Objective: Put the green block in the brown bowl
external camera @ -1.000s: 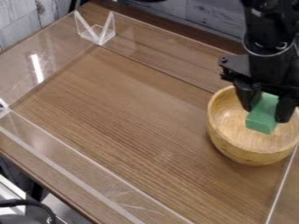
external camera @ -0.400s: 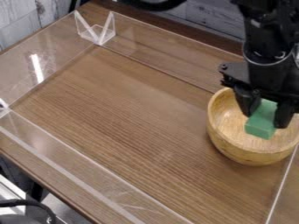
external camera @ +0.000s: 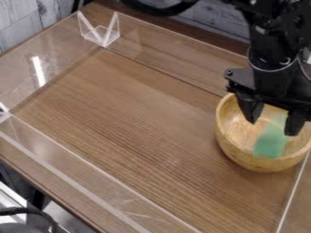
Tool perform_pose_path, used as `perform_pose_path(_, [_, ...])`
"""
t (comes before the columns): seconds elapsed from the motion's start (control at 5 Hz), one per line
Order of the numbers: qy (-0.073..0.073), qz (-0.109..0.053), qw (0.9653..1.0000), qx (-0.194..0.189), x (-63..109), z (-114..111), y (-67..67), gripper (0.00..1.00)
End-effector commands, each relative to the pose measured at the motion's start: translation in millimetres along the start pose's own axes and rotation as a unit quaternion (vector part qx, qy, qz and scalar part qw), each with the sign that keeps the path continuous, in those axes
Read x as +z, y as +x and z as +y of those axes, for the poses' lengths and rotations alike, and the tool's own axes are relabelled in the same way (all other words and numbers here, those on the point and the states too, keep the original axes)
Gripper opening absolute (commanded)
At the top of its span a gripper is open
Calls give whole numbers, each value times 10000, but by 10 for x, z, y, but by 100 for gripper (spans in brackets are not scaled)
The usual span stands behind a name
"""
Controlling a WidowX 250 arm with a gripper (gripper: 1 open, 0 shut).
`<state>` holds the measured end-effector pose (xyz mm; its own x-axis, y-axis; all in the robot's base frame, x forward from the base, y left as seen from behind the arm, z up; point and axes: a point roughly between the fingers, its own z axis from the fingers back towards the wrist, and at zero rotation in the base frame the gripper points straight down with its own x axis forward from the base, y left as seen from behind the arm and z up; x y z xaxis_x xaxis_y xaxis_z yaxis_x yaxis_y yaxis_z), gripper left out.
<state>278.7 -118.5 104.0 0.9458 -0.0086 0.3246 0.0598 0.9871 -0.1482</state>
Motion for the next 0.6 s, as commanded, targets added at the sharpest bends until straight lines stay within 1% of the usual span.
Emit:
perform_pose_path(0.0, [-43,-140,9999,60,58,50,78,100])
perform_pose_path(0.4, [-14,-70,9998,174,133,265,130,100])
